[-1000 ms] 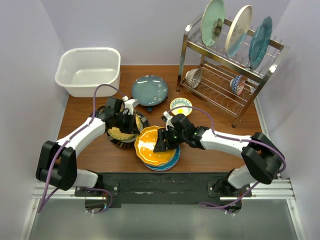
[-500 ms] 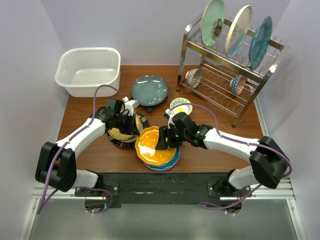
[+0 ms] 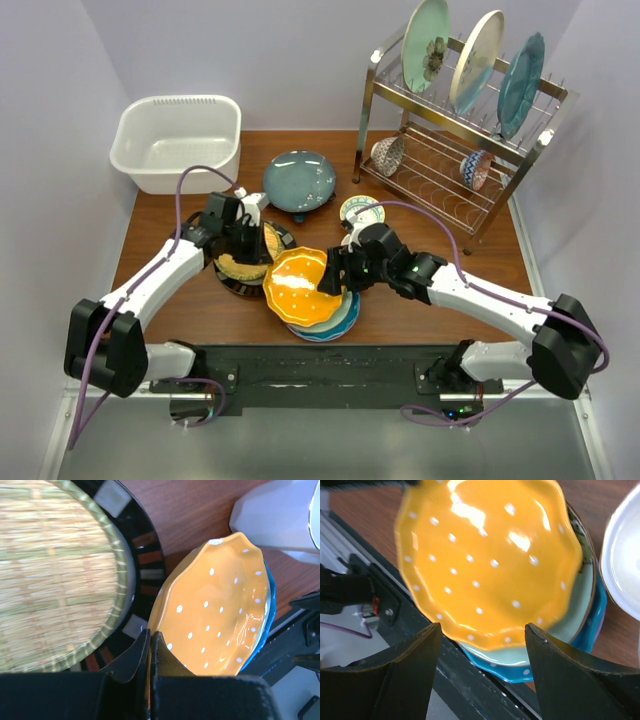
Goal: Place the plates into the plastic bin on the countertop
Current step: Pick up the plate at the center of the board.
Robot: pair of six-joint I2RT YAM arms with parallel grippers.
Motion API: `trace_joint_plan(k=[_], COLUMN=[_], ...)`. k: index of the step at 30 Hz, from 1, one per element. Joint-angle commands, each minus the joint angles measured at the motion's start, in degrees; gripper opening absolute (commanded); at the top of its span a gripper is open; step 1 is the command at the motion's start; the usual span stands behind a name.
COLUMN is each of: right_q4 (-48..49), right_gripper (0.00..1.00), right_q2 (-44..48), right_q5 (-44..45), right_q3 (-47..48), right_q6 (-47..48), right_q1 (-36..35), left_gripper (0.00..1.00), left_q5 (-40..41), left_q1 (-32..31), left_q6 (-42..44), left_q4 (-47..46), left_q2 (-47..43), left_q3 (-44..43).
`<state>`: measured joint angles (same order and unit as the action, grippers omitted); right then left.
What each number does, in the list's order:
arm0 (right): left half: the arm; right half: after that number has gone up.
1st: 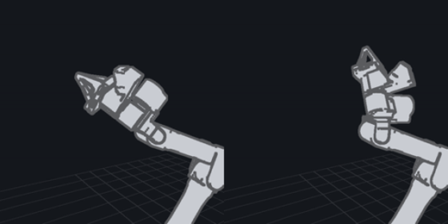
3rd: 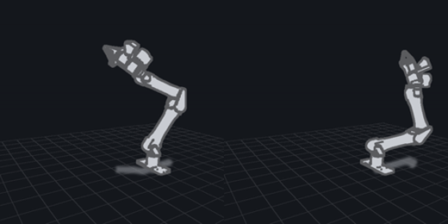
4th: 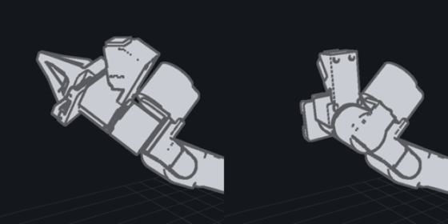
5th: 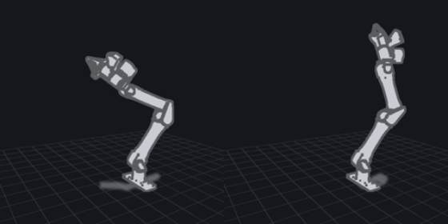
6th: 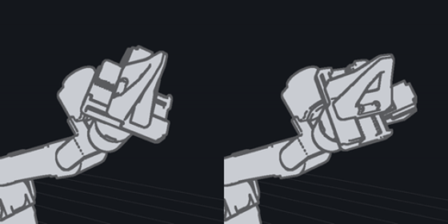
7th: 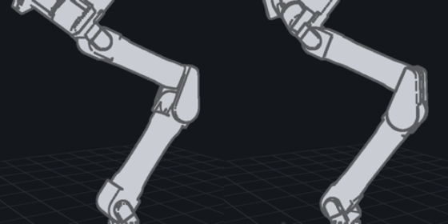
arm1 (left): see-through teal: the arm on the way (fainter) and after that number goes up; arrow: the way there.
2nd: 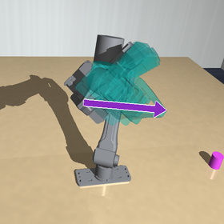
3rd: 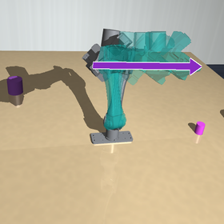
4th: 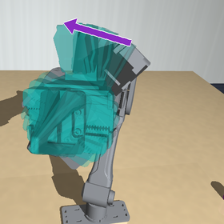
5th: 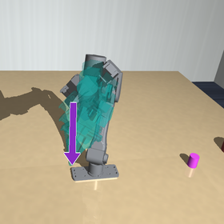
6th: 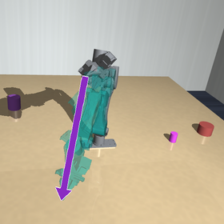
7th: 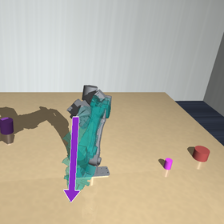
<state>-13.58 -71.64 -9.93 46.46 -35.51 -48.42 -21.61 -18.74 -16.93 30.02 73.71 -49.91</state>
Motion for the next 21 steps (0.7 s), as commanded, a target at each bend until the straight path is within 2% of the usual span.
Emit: trace_joint_plan(k=[1, 14, 21], right_q4=[0.14, 6.98, 12.43], right_gripper=[0.71, 0.63, 0.51], right_q2=[-1.05, -5.53, -8.25], right_q5=[0.18, 0.27, 1.32], right_q3=[-1.72, -5.32, -7.17], right_q6=[0.26, -2.63, -6.41], right_q1=[-0.18, -0.53, -0.62], left_gripper=[0.0, 0.0, 0.0], left_q5=[4.55, 1.39, -0.89], left_q1=[3.09, 4.68, 4.68], left_q6=[-2.14, -1.18, -0.3], left_q4=[-1.9, -2.07, -2.16], left_q2=[-3.13, -1.82, -2.08], left_q3=[-3.09, -1.42, -1.24])
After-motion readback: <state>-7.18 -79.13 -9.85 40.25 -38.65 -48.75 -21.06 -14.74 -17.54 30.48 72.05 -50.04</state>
